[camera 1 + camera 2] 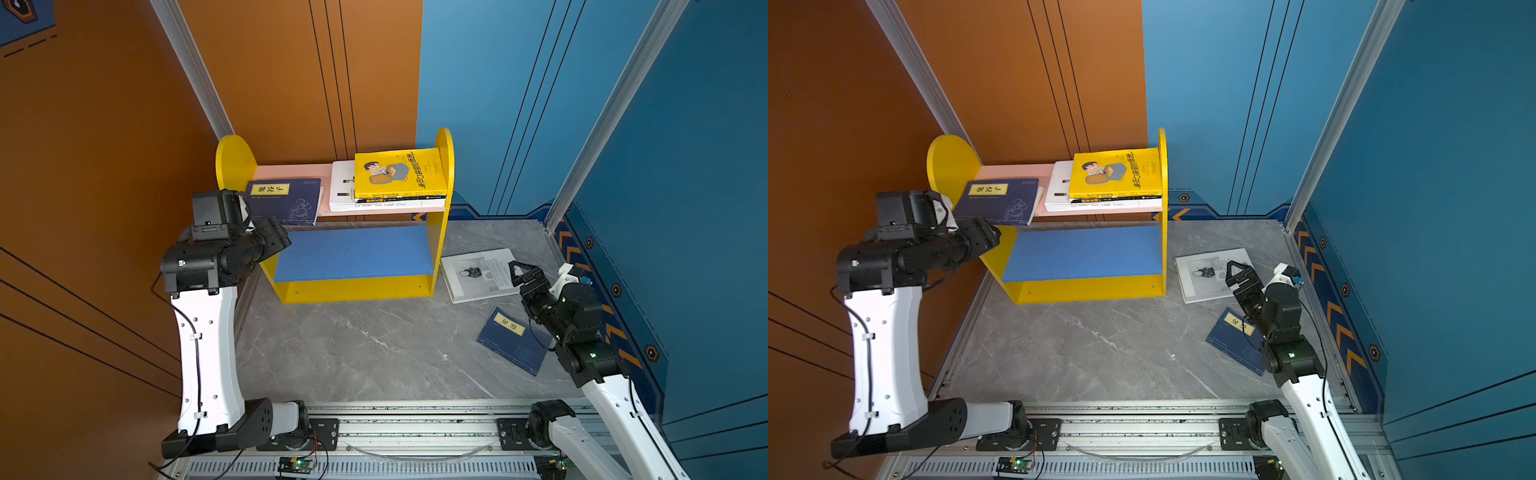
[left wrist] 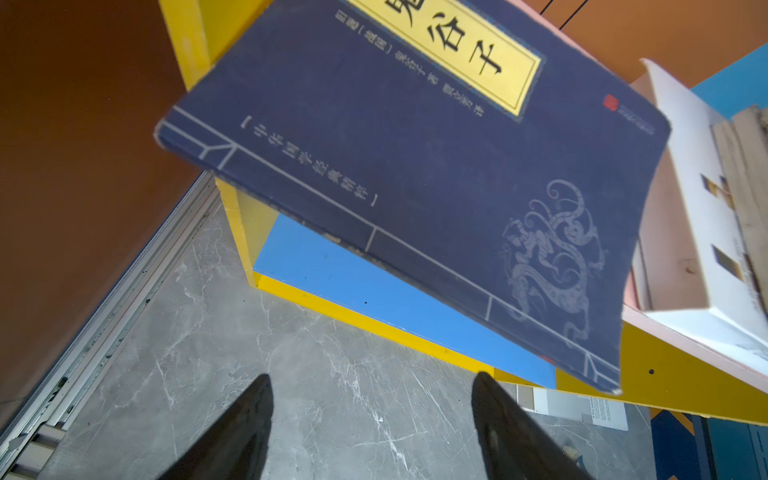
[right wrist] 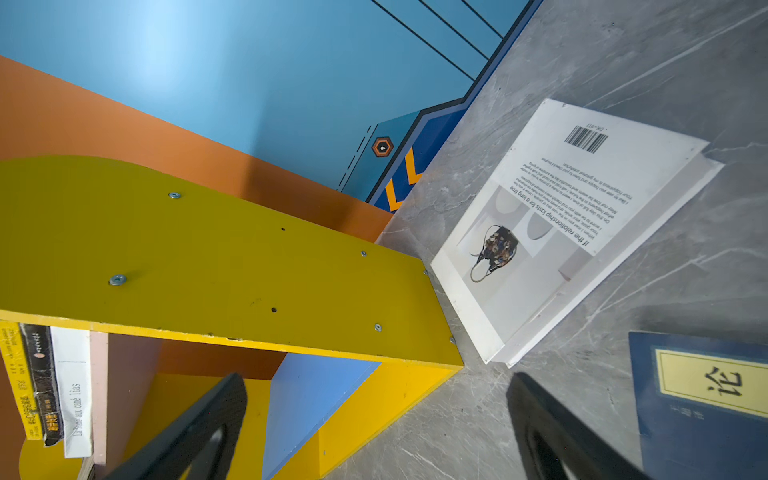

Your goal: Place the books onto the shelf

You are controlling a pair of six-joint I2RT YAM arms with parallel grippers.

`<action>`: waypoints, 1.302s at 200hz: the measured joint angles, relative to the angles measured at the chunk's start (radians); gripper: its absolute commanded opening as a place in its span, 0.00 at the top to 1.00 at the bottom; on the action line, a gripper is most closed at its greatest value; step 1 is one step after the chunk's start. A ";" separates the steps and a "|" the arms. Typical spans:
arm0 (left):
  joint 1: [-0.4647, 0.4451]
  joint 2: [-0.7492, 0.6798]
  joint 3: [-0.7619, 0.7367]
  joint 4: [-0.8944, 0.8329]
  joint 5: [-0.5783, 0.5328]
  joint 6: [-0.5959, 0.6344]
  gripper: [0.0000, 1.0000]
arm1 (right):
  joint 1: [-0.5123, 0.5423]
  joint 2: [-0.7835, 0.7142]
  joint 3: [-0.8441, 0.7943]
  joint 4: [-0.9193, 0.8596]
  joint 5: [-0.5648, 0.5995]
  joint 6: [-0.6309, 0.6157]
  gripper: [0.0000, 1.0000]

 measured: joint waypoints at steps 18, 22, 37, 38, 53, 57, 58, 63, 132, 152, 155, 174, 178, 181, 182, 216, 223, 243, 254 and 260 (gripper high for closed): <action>0.000 0.024 0.007 -0.002 0.000 0.000 0.24 | -0.005 -0.012 -0.002 -0.006 0.003 0.000 0.00; 0.000 0.027 0.009 -0.003 0.000 0.000 0.24 | -0.005 -0.015 -0.003 -0.009 0.005 0.000 0.00; 0.000 0.036 0.016 -0.006 0.000 0.000 0.24 | -0.010 -0.025 -0.007 -0.016 0.009 0.000 0.00; 0.000 0.036 0.016 -0.006 0.000 0.000 0.24 | -0.010 -0.025 -0.008 -0.017 0.009 0.000 0.00; 0.000 0.042 0.028 -0.006 0.000 0.000 0.24 | -0.017 -0.031 -0.010 -0.027 0.014 0.000 0.00; 0.000 0.043 0.031 -0.007 0.000 0.000 0.24 | -0.019 -0.031 -0.011 -0.028 0.014 0.000 0.00; 0.000 0.043 0.032 -0.007 0.000 0.000 0.24 | -0.019 -0.031 -0.011 -0.028 0.014 0.000 0.00; 0.000 0.045 0.036 -0.008 0.000 0.000 0.24 | -0.020 -0.032 -0.011 -0.031 0.015 0.000 0.00; 0.012 0.085 0.096 -0.009 0.000 0.000 0.24 | -0.031 -0.035 -0.013 -0.047 0.018 0.000 0.00; 0.016 0.101 0.105 -0.010 0.000 0.000 0.24 | -0.032 -0.044 -0.015 -0.053 0.018 0.000 0.00; 0.017 0.103 0.106 -0.009 0.000 0.000 0.24 | -0.032 -0.046 -0.015 -0.054 0.018 0.000 0.00; 0.022 0.114 0.110 -0.006 0.001 -0.001 0.24 | -0.034 -0.055 -0.016 -0.054 0.018 0.000 0.00; 0.024 0.116 0.110 -0.005 0.001 -0.001 0.24 | -0.034 -0.056 -0.016 -0.054 0.018 0.000 0.00; 0.025 0.117 0.110 -0.005 0.001 -0.002 0.24 | -0.034 -0.057 -0.016 -0.054 0.018 0.000 0.00; 0.025 0.117 0.110 -0.004 0.002 -0.002 0.24 | -0.035 -0.057 -0.017 -0.054 0.018 0.000 0.00; 0.032 0.121 0.110 0.021 0.011 -0.016 0.24 | -0.040 -0.061 -0.021 -0.057 0.022 0.000 0.00; 0.035 0.121 0.110 0.025 0.012 -0.018 0.24 | -0.040 -0.061 -0.023 -0.060 0.023 0.000 0.00; 0.043 0.122 0.110 0.033 0.015 -0.023 0.24 | -0.040 -0.061 -0.026 -0.062 0.025 0.000 0.00; 0.045 0.122 0.110 0.042 0.016 -0.027 0.24 | -0.042 -0.061 -0.026 -0.062 0.025 0.000 0.00; 0.047 0.123 0.110 0.047 0.018 -0.028 0.24 | -0.043 -0.061 -0.026 -0.062 0.025 0.000 0.00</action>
